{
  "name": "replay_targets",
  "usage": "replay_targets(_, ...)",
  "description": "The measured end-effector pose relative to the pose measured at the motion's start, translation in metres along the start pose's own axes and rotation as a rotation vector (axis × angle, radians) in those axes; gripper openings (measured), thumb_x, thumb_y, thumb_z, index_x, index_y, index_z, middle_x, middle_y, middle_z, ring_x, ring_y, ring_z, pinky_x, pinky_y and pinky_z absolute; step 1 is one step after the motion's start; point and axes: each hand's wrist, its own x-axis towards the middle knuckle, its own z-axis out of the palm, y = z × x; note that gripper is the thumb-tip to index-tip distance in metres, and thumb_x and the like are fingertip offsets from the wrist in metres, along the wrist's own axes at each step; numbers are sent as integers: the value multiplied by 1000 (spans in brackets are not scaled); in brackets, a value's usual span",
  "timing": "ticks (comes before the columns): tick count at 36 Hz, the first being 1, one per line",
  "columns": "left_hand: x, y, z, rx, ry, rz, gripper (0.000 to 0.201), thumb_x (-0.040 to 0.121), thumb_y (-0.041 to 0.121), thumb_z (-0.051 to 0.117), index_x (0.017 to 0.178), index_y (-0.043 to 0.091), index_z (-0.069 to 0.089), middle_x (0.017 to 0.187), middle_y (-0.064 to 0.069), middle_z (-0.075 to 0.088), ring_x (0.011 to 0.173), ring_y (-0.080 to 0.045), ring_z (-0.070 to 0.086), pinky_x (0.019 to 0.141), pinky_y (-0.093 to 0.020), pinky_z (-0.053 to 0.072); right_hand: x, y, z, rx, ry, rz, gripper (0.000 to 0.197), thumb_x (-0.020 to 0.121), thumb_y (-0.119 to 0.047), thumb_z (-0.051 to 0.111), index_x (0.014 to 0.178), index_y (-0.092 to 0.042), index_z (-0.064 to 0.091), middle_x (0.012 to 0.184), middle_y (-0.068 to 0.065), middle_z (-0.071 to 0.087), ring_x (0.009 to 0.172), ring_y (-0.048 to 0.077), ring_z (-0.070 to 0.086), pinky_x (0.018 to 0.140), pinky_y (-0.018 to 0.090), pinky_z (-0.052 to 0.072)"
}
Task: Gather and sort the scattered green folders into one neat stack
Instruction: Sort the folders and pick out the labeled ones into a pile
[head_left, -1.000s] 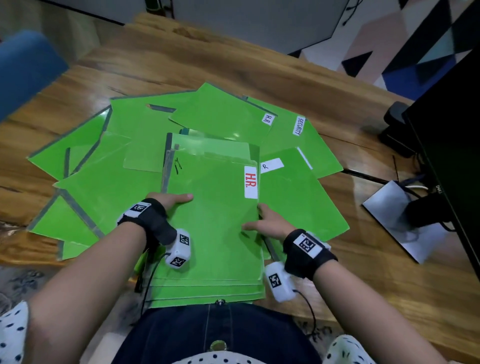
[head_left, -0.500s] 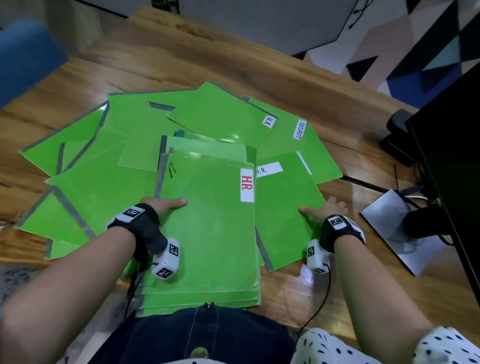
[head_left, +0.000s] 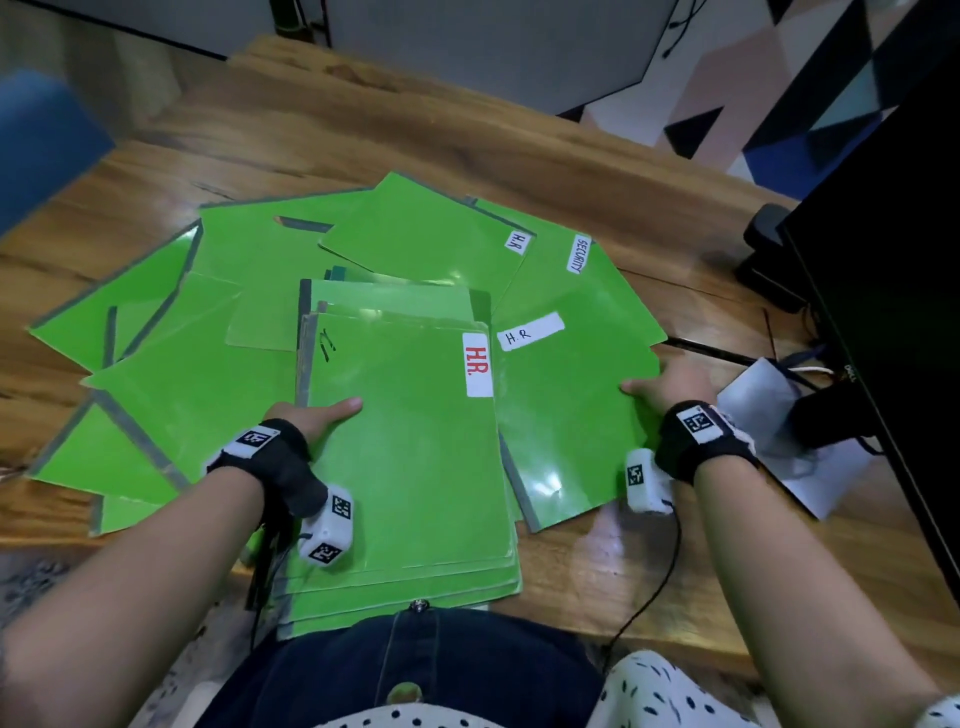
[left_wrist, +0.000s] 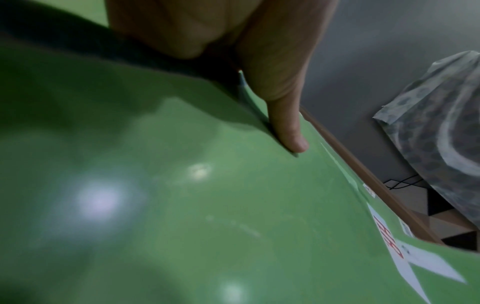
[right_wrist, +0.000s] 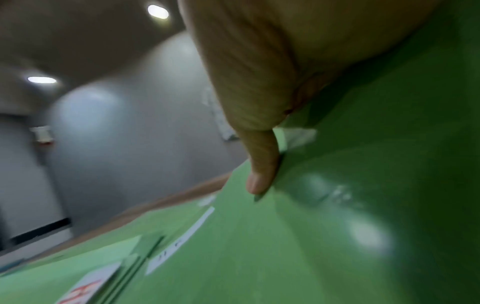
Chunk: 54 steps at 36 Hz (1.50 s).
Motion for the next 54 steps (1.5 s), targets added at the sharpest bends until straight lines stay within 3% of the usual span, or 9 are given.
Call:
replay_targets(8, 0, -4, -5, 4, 30, 48, 99, 70, 53, 74, 136, -10, 36, 124, -24, 55, 96, -33, 53, 78, -37, 44, -9, -60, -96, -170, 285, -292, 48, 74, -42, 77, 99, -3, 64, 99, 18, 66, 92, 31, 62, 72, 33, 45)
replay_targets(12, 0, -6, -6, -11, 38, 27, 99, 70, 52, 74, 136, -10, 35, 128, -25, 53, 112, -37, 54, 81, -37, 44, -1, -66, -124, 129, 353, -318, 45, 72, -41, 78, 99, -6, 68, 102, 16, 69, 93, 29, 64, 81, 37, 51)
replay_targets(16, 0, -3, -6, -16, 22, -1, 96, 71, 51, 74, 135, -10, 37, 125, -24, 54, 97, -32, 53, 81, -37, 45, 18, -68, -120, 489, 417, -174, 51, 71, -39, 77, 111, -10, 69, 109, 9, 70, 100, 23, 66, 90, 35, 52)
replay_targets(23, 5, 2, -7, 8, 3, -53, 94, 70, 50, 76, 133, -9, 40, 120, -23, 56, 100, -34, 55, 85, -38, 46, 34, -71, -47, 798, -38, 144, 40, 77, -52, 65, 99, -19, 60, 117, -4, 62, 99, 19, 60, 90, 32, 48)
replay_targets(27, 8, 3, -6, 22, 15, -71, 95, 68, 51, 76, 133, -8, 40, 121, -23, 56, 96, -32, 54, 87, -40, 48, 1, -68, -6, 415, -251, 64, 57, 88, -31, 59, 141, -23, 42, 144, 2, 44, 128, 25, 47, 83, 26, 41)
replay_targets(30, 11, 3, -4, 34, 23, -69, 94, 69, 50, 77, 133, -8, 40, 116, -22, 57, 90, -30, 51, 83, -38, 48, -20, -66, 20, 4, -260, -129, 77, 79, -10, 60, 147, -33, 32, 148, 5, 41, 128, 27, 48, 99, 29, 41)
replay_targets(35, 15, 3, -4, 48, 22, -64, 96, 68, 51, 77, 134, -8, 39, 97, -17, 56, 85, -29, 54, 76, -36, 50, -26, -78, 43, 51, -327, -131, 82, 75, -3, 56, 147, -32, 31, 144, 5, 45, 123, 28, 51, 101, 36, 45)
replay_targets(45, 15, 1, -3, 15, 22, -48, 96, 69, 48, 77, 136, -8, 36, 118, -23, 57, 93, -31, 55, 76, -36, 47, -17, -84, 51, 60, -365, -127, 81, 80, -9, 59, 150, -29, 24, 148, 6, 41, 126, 27, 49, 98, 33, 42)
replay_targets(54, 15, 1, -3, 21, 27, -39, 94, 70, 48, 77, 135, -8, 38, 98, -17, 53, 87, -31, 52, 75, -36, 48, -5, -89, 35, 438, -108, 175, 41, 93, -21, 52, 131, -5, 52, 135, 12, 53, 110, 27, 57, 75, 26, 38)
